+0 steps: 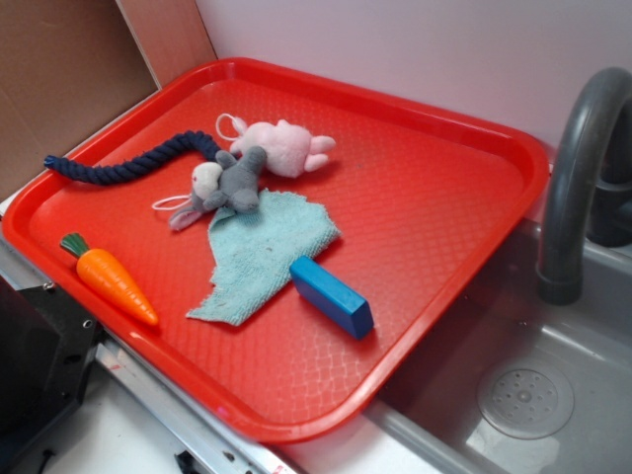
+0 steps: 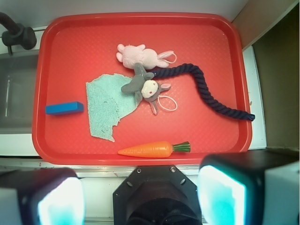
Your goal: Grab the blue block.
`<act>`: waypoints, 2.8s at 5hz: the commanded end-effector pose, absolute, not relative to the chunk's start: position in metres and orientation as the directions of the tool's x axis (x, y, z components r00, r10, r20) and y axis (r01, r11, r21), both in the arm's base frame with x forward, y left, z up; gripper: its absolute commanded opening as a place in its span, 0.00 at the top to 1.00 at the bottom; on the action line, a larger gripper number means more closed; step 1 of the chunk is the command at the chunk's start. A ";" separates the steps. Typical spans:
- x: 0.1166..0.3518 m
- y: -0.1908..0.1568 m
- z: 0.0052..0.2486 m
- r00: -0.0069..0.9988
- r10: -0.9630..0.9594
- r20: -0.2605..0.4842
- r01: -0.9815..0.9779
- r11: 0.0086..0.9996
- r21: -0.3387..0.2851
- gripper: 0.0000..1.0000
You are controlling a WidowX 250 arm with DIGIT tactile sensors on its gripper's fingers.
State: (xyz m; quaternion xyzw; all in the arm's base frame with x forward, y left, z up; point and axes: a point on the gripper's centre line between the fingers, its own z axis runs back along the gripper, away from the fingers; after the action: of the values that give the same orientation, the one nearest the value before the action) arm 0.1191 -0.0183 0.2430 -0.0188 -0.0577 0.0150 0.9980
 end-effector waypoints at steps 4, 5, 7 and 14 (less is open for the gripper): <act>0.157 -0.075 0.216 0.790 -0.599 0.135 0.592 0.801 0.090 0.00; 0.173 -0.096 0.194 0.619 -0.774 0.134 0.773 0.631 0.068 0.00; 0.188 -0.123 0.149 0.247 -0.960 0.134 0.969 0.248 -0.011 0.00; 0.186 -0.157 0.032 0.213 -0.930 -0.299 0.973 0.229 -0.020 1.00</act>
State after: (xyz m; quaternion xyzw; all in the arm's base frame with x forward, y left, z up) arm 0.1939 -0.1527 0.0228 0.0866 0.1464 -0.6095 0.7743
